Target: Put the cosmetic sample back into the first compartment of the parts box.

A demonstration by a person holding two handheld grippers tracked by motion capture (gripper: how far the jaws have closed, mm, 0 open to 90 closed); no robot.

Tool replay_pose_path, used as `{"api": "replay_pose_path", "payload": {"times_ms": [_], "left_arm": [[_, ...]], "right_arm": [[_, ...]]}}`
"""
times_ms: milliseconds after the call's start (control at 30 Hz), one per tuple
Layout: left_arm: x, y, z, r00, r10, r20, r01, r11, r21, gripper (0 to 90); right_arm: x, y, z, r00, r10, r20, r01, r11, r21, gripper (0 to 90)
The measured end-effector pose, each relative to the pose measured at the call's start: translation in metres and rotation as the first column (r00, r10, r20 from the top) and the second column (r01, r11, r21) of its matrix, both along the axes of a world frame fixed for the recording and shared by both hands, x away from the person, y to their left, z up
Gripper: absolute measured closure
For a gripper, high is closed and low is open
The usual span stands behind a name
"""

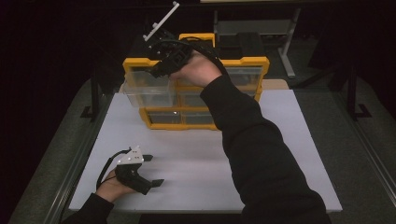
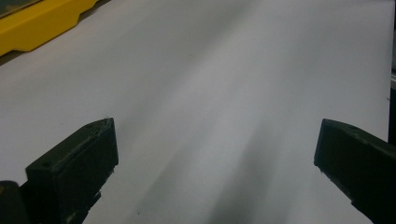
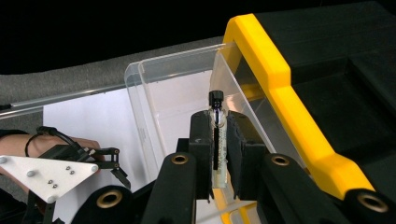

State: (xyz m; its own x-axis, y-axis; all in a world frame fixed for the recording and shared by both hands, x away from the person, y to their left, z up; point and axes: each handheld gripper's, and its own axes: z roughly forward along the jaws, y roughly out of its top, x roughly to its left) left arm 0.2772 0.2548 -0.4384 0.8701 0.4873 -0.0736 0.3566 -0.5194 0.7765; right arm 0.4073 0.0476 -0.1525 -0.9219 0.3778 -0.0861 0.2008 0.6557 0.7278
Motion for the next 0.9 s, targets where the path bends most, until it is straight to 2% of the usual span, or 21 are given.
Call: {"api": "replay_pose_path", "payload": {"times_ms": [300,600,900], "left_arm": [[0.000,0.000,0.000,1.0000,0.000,-0.001,0.000,1.0000,-0.003,0.0],[0.000,0.001,0.000,1.0000,0.000,-0.001,0.000,1.0000,-0.004,0.0],[0.000,0.001,0.000,1.0000,-0.001,-0.001,0.001,1.0000,-0.002,0.0]], "right_arm": [[0.009,0.015,-0.010,0.9999,0.012,-0.012,-0.012,0.999,-0.044,79.1],[0.015,0.024,-0.021,0.9986,0.024,-0.048,-0.029,0.995,-0.100,78.9],[0.015,0.027,-0.024,0.9980,0.032,-0.054,-0.038,0.993,-0.114,78.7]]}}
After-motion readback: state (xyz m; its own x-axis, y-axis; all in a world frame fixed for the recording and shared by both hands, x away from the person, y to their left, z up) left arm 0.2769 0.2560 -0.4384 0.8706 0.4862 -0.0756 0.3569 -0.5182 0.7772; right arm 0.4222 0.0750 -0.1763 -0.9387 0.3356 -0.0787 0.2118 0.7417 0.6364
